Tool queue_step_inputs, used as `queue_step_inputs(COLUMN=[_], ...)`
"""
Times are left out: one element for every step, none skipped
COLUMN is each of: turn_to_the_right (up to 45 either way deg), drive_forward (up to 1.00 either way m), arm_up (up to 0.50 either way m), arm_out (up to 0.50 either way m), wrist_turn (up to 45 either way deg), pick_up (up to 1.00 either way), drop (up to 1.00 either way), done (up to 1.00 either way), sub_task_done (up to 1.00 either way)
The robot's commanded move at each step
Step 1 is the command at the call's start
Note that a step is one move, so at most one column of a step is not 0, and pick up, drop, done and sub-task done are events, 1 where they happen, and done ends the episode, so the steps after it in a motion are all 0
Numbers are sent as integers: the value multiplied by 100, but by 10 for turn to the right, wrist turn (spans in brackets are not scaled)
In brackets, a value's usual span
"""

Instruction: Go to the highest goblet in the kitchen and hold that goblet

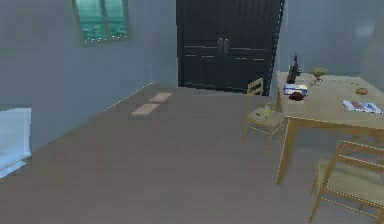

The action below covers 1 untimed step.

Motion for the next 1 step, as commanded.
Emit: queue_step_inputs(turn_to_the_right=[30], drive_forward=[0], arm_up=[0], arm_out=[0], wrist_turn=[0], pick_up=[0], drop=[0], done=[0], sub_task_done=[0])
